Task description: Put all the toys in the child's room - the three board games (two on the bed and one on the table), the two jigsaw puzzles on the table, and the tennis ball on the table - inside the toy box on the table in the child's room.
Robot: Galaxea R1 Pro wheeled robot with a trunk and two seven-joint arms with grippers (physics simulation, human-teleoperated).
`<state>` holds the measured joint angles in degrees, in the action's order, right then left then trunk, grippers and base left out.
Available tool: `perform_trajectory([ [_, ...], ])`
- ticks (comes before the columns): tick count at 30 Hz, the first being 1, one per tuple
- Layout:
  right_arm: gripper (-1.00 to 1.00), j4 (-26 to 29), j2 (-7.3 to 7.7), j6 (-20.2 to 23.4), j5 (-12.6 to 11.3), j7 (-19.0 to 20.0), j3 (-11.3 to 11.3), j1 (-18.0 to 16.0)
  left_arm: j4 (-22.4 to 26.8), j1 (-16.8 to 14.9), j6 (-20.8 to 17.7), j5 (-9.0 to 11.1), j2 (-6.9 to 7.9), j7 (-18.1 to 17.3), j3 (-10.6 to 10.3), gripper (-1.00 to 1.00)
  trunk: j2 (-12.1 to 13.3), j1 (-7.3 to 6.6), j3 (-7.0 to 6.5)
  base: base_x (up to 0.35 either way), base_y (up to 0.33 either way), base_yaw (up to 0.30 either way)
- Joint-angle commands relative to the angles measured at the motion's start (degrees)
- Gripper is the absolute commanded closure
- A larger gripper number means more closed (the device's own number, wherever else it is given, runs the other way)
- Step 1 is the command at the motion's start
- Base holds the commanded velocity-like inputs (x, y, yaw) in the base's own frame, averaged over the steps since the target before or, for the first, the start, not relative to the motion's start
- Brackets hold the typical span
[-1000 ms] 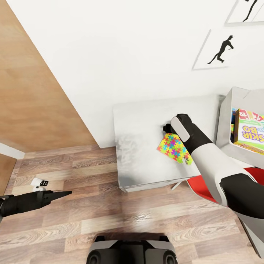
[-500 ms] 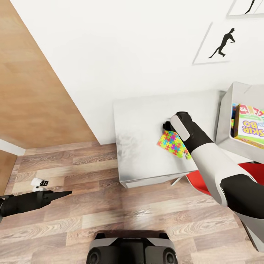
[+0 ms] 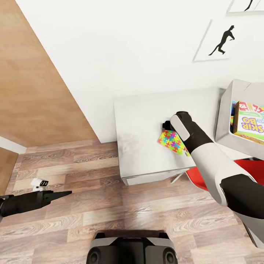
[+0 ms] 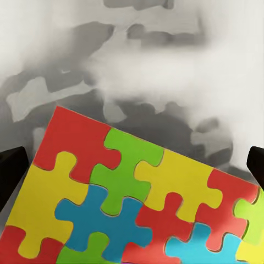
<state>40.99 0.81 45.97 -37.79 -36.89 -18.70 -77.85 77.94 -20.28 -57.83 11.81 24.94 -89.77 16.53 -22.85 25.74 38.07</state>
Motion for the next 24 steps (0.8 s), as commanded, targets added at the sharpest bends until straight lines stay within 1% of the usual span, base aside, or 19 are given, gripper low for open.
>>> perform_trajectory([
  [1,-1.0,-3.3,0.07,0.0,-1.8,-0.4,-0.4,0.0,0.0,0.0,-0.6,0.0,0.02,-0.2,0.0,-1.0,-0.1,0.05,0.08,-0.007,0.003,0.0],
  [5,-1.0,-3.3,0.07,0.0,-1.8,-0.4,-0.4,0.0,0.0,0.0,-0.6,0.0,0.07,-0.2,0.0,-1.0,-0.1,0.05,0.08,-0.045,0.001,0.0],
  [10,-1.0,-3.3,0.07,0.0,-1.8,-0.5,-0.4,0.0,0.0,0.0,-0.6,0.0,0.1,-0.2,0.0,-1.0,-0.1,0.05,0.08,-0.17,0.046,0.0],
  [15,-1.0,-3.3,0.07,0.0,-1.8,-0.5,-0.4,0.0,0.0,0.0,-0.6,0.0,0.11,-0.2,0.0,-1.0,-0.1,0.05,0.14,-0.082,0.017,0.0],
  [24,-1.0,-3.3,-0.02,0.0,-1.8,-0.5,-0.4,0.0,0.0,0.0,-0.6,0.0,0.14,-0.2,0.0,-1.0,-0.1,0.05,0.15,-0.144,0.013,0.0],
])
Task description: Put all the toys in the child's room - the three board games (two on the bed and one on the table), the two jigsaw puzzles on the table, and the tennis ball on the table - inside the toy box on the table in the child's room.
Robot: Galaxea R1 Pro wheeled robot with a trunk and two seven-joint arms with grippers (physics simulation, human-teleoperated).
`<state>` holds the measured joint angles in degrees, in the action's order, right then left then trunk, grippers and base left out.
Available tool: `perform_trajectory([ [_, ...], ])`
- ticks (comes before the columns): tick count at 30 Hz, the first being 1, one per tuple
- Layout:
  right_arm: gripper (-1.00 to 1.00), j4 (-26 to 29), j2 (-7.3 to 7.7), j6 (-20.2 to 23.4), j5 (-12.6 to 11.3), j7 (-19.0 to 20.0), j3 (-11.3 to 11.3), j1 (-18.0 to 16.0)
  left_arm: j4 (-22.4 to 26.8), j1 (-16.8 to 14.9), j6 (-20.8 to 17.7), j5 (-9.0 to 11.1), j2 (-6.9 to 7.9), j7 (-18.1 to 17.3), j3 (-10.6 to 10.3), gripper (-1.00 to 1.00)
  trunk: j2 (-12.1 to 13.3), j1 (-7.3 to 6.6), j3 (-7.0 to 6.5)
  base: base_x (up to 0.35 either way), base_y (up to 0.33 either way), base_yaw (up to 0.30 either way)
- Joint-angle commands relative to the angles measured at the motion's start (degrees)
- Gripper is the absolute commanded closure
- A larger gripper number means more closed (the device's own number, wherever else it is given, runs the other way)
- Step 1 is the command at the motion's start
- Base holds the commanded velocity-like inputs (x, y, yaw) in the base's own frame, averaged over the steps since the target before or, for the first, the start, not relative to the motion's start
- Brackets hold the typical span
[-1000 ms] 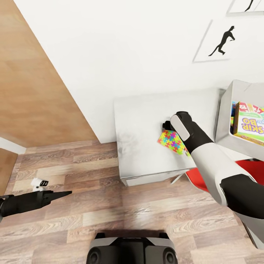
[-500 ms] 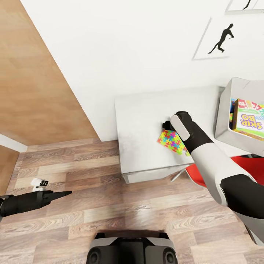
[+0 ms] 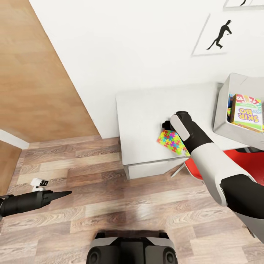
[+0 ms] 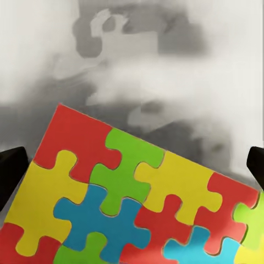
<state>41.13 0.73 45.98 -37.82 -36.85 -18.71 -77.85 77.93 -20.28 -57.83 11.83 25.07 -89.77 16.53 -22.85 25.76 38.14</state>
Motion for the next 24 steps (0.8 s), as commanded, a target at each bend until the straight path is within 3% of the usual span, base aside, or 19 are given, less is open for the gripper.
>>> perform_trajectory([
  [1,-1.0,-3.4,0.06,0.0,-1.8,-0.5,-0.4,0.0,0.0,0.0,-0.6,-0.1,0.04,-0.2,0.0,-1.0,-0.1,0.03,0.08,-0.084,0.015,0.0],
  [24,-1.0,-3.3,-0.06,0.1,-1.8,-0.5,-0.4,0.0,0.0,0.0,-0.6,-0.1,0.05,-0.2,0.0,-1.0,-0.1,0.03,0.08,-0.085,0.021,0.0],
])
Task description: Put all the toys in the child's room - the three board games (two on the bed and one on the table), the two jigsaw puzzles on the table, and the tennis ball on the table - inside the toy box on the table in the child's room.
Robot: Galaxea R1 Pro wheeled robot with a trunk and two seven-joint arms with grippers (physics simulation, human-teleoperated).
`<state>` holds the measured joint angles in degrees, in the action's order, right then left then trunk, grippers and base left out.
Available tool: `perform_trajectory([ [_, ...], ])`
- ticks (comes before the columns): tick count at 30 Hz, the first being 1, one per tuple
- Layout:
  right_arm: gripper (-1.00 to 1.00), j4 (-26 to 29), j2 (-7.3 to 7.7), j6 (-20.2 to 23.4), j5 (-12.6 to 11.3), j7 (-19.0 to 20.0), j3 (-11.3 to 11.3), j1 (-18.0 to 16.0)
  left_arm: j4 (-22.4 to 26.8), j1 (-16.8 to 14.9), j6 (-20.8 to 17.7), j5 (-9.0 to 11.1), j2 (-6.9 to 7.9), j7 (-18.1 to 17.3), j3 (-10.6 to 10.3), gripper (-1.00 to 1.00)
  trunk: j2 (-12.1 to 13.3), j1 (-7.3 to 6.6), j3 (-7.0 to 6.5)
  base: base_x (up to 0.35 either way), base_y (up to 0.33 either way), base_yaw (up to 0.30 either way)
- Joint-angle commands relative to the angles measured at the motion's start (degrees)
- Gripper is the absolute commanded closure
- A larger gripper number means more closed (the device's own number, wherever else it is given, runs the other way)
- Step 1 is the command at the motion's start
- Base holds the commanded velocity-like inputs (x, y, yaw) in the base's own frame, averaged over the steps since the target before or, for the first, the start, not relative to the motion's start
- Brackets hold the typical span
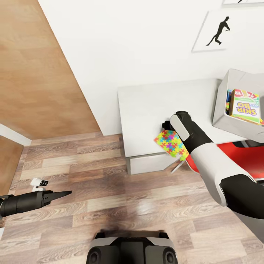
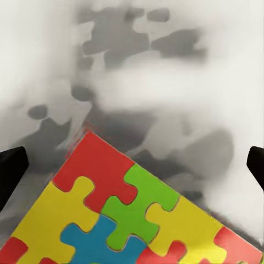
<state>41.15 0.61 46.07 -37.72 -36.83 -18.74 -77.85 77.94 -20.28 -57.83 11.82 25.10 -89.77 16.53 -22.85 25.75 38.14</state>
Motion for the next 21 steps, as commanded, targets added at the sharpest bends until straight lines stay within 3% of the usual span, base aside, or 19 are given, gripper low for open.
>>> perform_trajectory([
  [1,-1.0,-3.4,0.06,0.0,-1.9,-0.5,-0.3,0.0,0.0,0.0,-0.6,0.0,0.03,-0.2,0.0,-1.0,-0.1,0.04,0.08,-0.089,0.008,0.0],
  [21,-1.0,-3.1,0.16,-0.2,-1.8,-0.5,0.3,-0.1,0.0,0.0,-0.6,0.0,0.04,-0.2,0.0,-1.0,-0.1,0.04,0.08,-0.022,0.005,0.0],
])
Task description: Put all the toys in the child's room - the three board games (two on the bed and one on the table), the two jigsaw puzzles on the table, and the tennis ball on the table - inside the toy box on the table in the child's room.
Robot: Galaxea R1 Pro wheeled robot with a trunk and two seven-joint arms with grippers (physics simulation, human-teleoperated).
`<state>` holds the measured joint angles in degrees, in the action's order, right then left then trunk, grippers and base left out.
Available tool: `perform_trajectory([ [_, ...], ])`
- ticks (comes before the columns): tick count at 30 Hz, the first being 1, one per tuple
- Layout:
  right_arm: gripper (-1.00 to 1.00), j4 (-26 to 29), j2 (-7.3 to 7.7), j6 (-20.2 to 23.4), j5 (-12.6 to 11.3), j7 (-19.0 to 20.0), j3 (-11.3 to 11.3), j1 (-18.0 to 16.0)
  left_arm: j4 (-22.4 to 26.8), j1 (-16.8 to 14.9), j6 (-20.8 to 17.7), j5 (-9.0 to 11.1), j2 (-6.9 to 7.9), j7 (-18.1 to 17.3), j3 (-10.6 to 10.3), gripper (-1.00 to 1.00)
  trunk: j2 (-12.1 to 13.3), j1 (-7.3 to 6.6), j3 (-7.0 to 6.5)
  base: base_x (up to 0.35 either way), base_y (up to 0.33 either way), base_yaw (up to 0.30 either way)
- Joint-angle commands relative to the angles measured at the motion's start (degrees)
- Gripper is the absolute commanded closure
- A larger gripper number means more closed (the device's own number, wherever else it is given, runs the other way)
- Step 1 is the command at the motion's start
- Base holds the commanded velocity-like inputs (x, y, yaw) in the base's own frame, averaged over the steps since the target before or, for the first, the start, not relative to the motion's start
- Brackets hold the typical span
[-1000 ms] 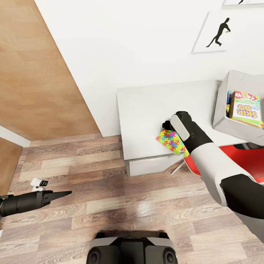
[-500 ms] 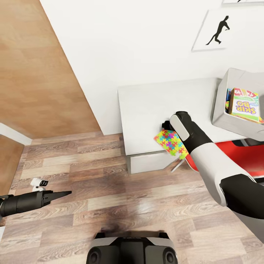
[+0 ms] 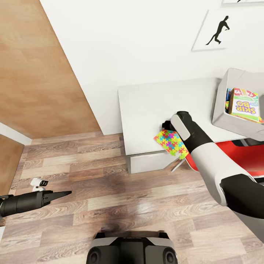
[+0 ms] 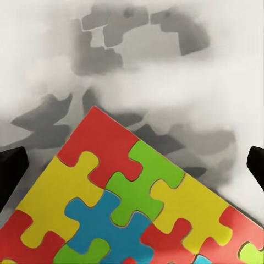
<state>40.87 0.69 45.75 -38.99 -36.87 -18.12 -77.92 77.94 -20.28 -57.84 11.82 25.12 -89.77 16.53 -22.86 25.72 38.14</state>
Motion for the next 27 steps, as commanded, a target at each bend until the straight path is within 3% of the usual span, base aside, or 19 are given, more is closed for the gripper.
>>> perform_trajectory([
  [1,-1.0,-2.7,0.09,0.1,-0.6,-0.5,0.2,0.0,0.0,0.0,-0.6,0.0,0.02,-0.2,0.0,-1.0,-0.1,0.06,0.08,0.0,0.0,0.0],
  [6,-1.0,-2.3,0.0,0.1,-0.5,-0.5,3.4,-0.1,0.0,0.0,-0.6,0.0,0.01,-0.2,0.0,-1.0,-0.1,0.06,0.08,0.0,0.0,0.0],
  [10,-1.0,-0.3,0.03,0.1,-0.5,-0.7,4.5,-0.1,0.0,0.0,-0.6,0.0,0.02,-0.2,0.0,-1.0,-0.1,0.06,0.08,0.0,0.0,0.0],
  [16,-1.0,9.1,0.28,0.9,-0.5,-1.1,4.9,0.0,0.0,0.0,-0.6,0.0,0.02,-0.2,0.0,-1.0,-0.1,0.06,0.08,0.0,0.0,0.0],
  [27,-1.0,11.2,0.4,1.0,-0.6,-1.2,5.0,0.1,0.0,0.0,-0.6,0.0,0.02,-0.2,0.0,-1.0,-0.1,0.06,-0.49,0.0,0.0,-0.09],
])
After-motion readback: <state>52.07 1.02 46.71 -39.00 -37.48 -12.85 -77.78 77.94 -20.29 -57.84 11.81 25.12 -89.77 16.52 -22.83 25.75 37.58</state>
